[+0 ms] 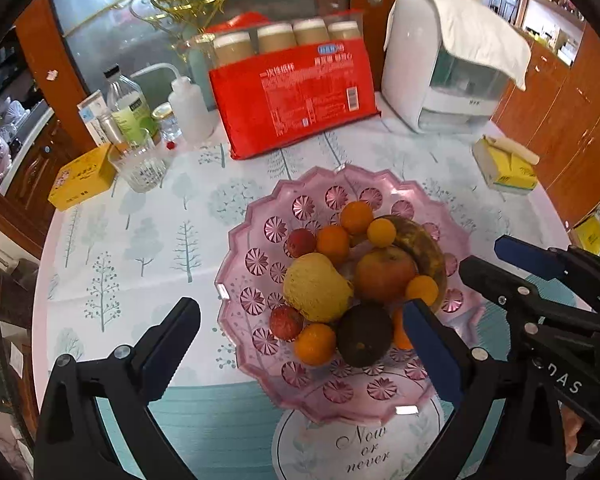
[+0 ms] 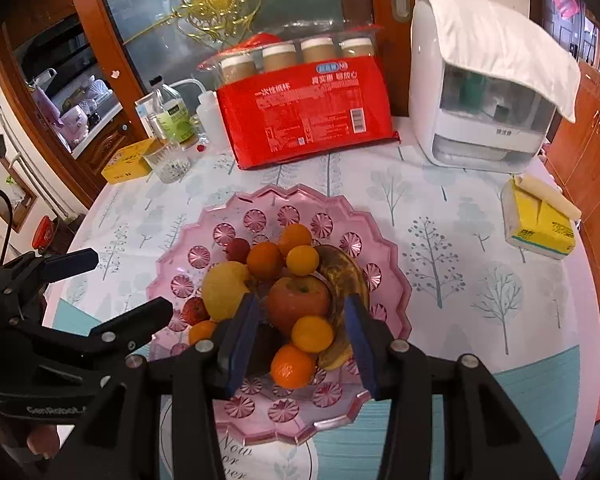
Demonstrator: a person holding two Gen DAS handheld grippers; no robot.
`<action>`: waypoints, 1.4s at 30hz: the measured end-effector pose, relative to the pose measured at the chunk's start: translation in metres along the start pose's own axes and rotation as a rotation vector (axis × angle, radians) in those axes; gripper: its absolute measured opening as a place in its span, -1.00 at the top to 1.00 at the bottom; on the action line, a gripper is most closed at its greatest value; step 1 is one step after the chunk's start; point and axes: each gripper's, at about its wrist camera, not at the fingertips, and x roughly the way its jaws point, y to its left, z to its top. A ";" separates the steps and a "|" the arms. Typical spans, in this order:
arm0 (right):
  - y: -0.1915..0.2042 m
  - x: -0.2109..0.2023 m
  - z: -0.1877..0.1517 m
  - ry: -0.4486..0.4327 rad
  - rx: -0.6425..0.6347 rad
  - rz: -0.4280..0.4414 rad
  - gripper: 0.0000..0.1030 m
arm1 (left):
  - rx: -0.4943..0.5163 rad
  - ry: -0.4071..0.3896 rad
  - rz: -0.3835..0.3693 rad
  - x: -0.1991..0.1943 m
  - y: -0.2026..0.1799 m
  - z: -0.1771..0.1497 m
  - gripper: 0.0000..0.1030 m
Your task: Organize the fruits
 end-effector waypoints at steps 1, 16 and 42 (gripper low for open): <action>0.001 -0.003 -0.001 -0.004 0.000 0.002 0.12 | -0.003 -0.009 0.003 -0.006 -0.001 -0.002 -0.96; 0.006 -0.058 -0.047 -0.042 0.017 0.032 0.12 | -0.058 -0.107 0.011 -0.069 -0.020 -0.064 -0.96; 0.055 -0.166 -0.170 -0.116 -0.027 -0.004 0.03 | -0.171 -0.146 0.104 -0.163 -0.024 -0.195 -0.96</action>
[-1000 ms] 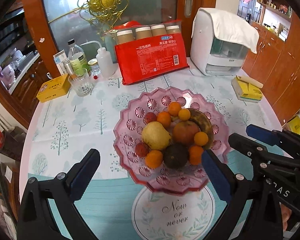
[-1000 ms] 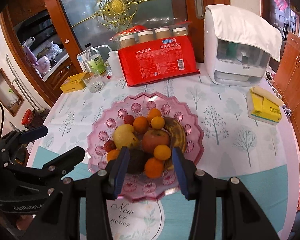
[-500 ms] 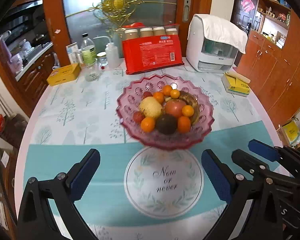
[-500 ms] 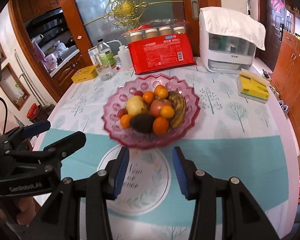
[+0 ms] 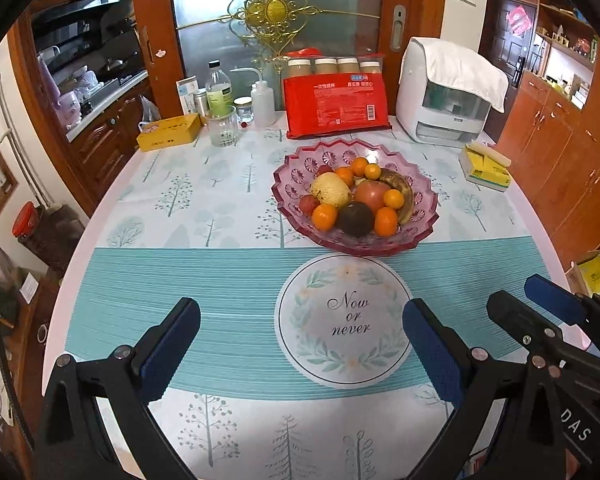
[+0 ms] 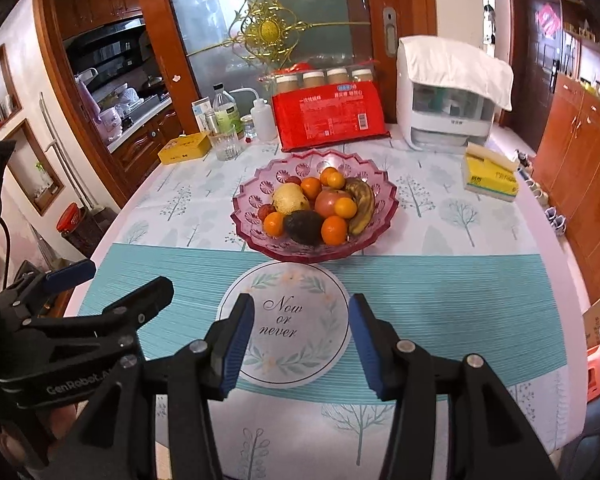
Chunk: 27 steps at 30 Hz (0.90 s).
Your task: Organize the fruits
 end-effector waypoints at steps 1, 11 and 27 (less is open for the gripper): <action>0.001 -0.002 -0.001 -0.001 0.002 -0.001 0.03 | 0.005 -0.002 0.004 -0.002 0.000 -0.001 -0.96; 0.002 -0.012 -0.008 -0.005 0.031 -0.011 0.03 | 0.028 -0.011 0.000 -0.012 0.000 -0.005 -0.95; 0.007 -0.012 -0.012 0.004 0.037 -0.011 0.03 | 0.024 0.009 -0.007 -0.011 0.006 -0.008 -0.95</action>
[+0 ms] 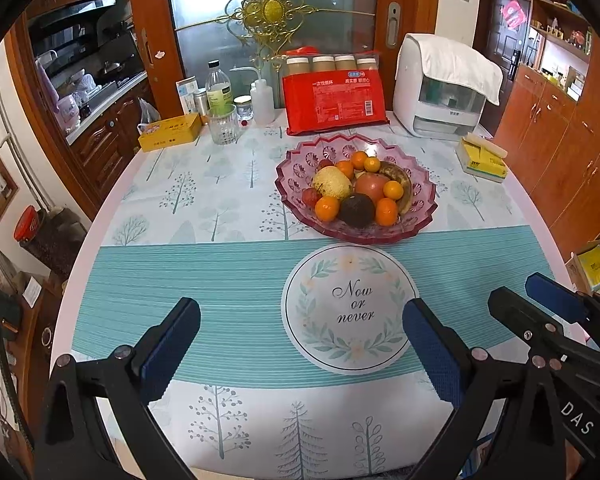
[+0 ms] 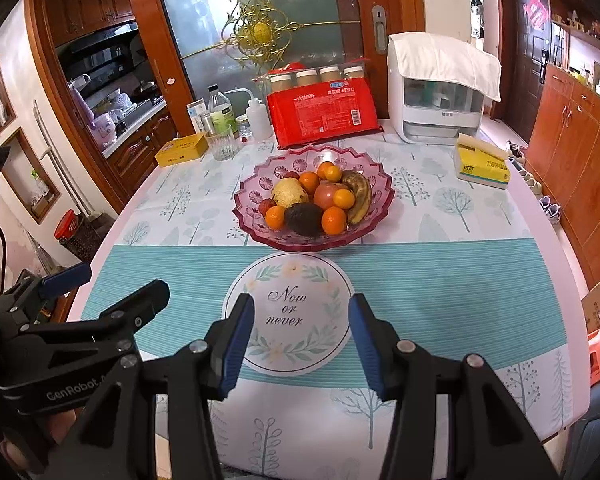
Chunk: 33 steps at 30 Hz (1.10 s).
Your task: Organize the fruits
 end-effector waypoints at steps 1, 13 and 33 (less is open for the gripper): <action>0.000 0.000 0.000 0.001 0.000 0.001 0.03 | -0.001 0.001 -0.001 0.001 0.001 0.000 -0.96; 0.002 0.000 -0.001 -0.001 0.002 -0.001 0.03 | -0.001 0.002 -0.001 0.001 0.003 -0.001 -0.95; 0.005 0.002 -0.003 0.005 0.002 -0.002 0.03 | 0.003 0.019 -0.006 0.006 0.006 -0.005 -0.95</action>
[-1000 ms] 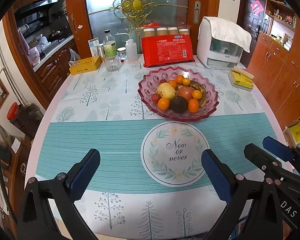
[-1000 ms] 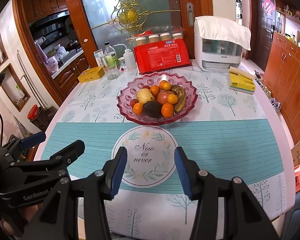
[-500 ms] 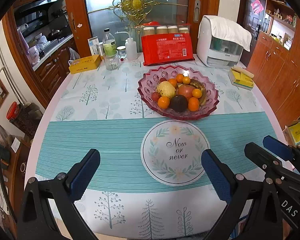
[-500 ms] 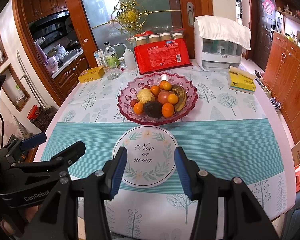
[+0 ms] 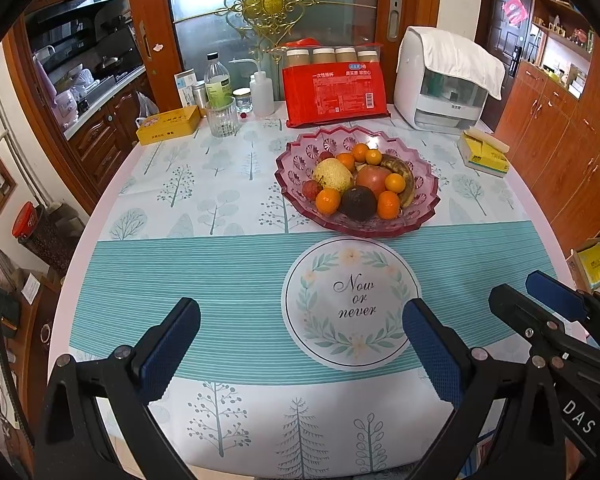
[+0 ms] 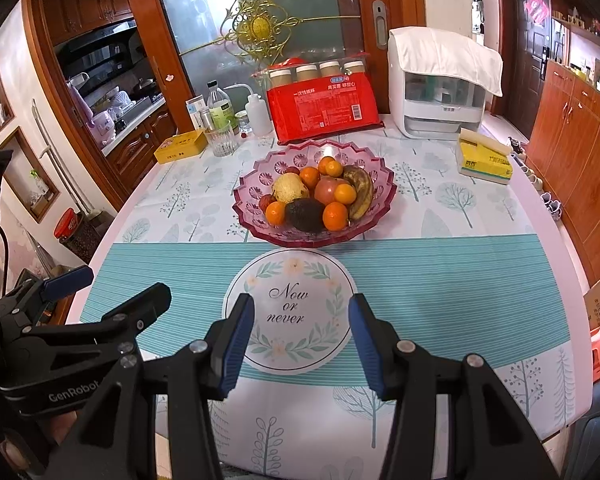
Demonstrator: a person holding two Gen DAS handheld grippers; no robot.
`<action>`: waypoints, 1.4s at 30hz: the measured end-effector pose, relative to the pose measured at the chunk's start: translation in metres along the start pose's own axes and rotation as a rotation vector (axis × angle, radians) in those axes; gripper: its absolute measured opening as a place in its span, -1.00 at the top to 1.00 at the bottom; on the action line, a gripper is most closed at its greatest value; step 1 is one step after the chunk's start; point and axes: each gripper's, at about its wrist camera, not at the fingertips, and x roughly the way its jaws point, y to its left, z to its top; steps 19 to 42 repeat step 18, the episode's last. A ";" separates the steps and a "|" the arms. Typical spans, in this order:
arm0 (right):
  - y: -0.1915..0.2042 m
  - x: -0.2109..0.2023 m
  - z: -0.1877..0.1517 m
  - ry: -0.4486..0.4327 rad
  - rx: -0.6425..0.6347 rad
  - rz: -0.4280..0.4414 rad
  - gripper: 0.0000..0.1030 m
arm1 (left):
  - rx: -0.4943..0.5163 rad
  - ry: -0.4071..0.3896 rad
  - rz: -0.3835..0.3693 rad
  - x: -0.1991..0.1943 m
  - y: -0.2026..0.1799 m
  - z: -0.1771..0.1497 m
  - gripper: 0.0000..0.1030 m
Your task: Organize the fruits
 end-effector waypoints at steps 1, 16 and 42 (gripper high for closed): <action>0.000 0.000 0.000 -0.001 -0.001 -0.001 0.03 | 0.000 0.001 -0.001 0.000 0.000 0.001 -0.95; 0.002 0.004 -0.002 0.008 0.004 0.001 0.03 | -0.009 0.023 -0.003 0.010 0.006 0.001 -0.95; 0.004 0.007 -0.004 0.011 0.003 0.000 0.03 | -0.010 0.029 -0.004 0.012 0.006 0.003 -0.95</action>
